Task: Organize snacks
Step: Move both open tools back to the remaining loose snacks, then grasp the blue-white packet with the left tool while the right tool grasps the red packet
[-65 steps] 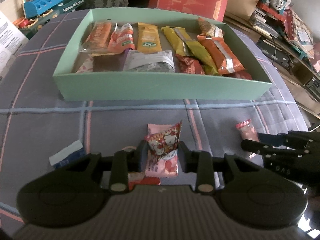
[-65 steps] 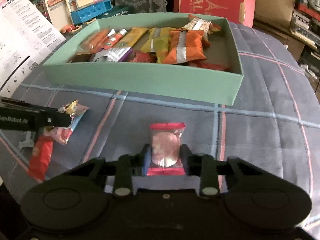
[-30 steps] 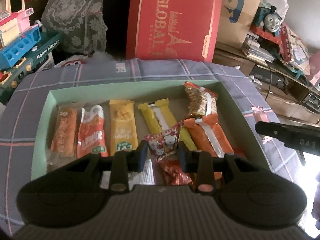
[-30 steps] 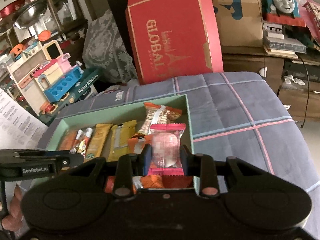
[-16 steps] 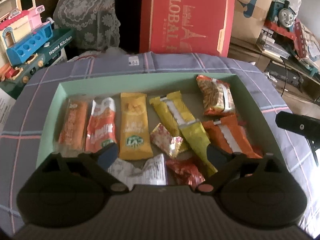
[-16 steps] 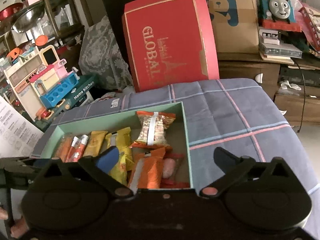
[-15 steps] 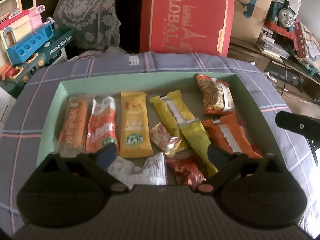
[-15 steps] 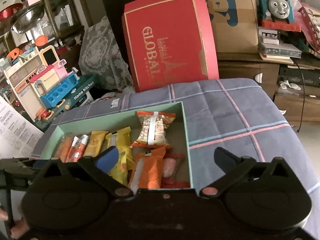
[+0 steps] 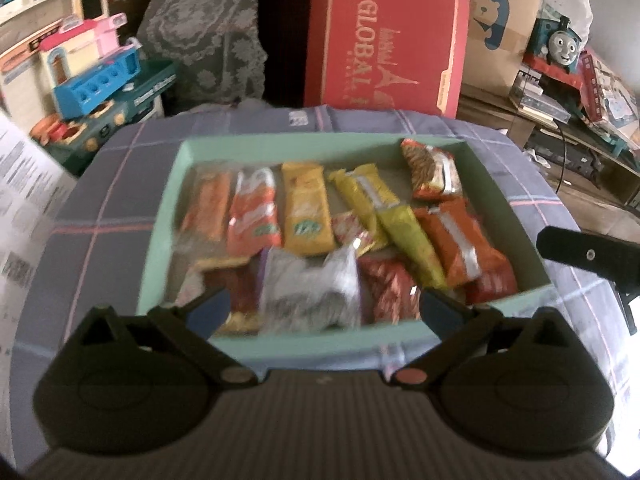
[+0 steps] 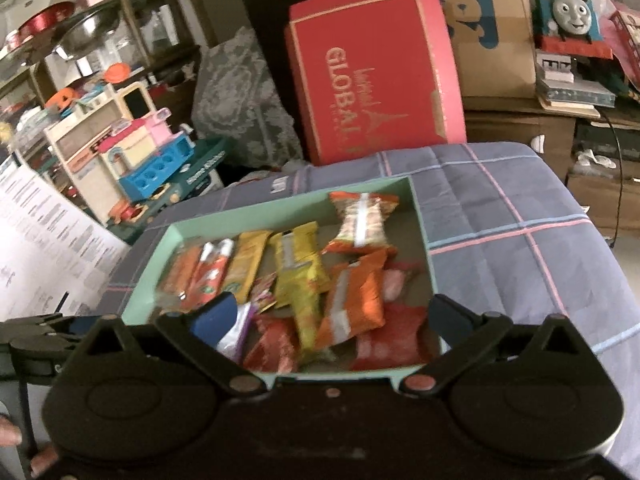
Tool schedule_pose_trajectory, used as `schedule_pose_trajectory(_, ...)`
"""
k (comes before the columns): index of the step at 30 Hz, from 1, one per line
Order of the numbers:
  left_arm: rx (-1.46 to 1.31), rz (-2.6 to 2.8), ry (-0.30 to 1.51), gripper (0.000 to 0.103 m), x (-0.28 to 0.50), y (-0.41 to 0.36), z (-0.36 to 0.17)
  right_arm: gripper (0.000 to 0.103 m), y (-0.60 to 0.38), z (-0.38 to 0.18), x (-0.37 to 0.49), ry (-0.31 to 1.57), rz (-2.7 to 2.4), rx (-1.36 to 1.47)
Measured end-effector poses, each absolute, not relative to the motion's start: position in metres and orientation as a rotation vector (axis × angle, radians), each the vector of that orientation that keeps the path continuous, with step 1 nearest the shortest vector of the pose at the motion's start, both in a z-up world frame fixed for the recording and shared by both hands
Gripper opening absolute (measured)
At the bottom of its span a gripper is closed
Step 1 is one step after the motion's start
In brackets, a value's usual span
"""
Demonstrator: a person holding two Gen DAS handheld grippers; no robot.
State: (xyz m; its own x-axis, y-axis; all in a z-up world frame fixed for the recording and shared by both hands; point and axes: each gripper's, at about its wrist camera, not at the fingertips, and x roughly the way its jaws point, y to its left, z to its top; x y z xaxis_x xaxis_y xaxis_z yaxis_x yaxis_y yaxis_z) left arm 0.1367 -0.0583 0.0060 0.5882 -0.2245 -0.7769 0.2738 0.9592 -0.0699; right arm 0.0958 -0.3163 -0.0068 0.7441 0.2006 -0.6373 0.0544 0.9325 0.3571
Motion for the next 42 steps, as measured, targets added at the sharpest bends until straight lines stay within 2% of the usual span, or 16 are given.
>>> schedule_pose_trajectory(7,0.054,-0.238,0.928,0.103,0.089,-0.014,-0.007,0.103,-0.284,-0.007,0.065,0.747,0.123,0.356)
schedule_pose_trajectory(22,-0.004,-0.083,1.054,0.103,0.042,0.051,-0.065,0.102,-0.209,-0.056,0.033,0.975,0.226,0.405)
schedule_pose_trajectory(36,-0.033,-0.025,1.066,0.103,0.043,0.082,-0.087,0.078,-0.154,-0.062,0.025,1.049,0.356,0.289)
schedule_pose_trajectory(42,-0.066,-0.014,1.059,0.103,0.040,0.104,-0.086,0.063,-0.119,-0.066,0.031,1.069,0.421,0.201)
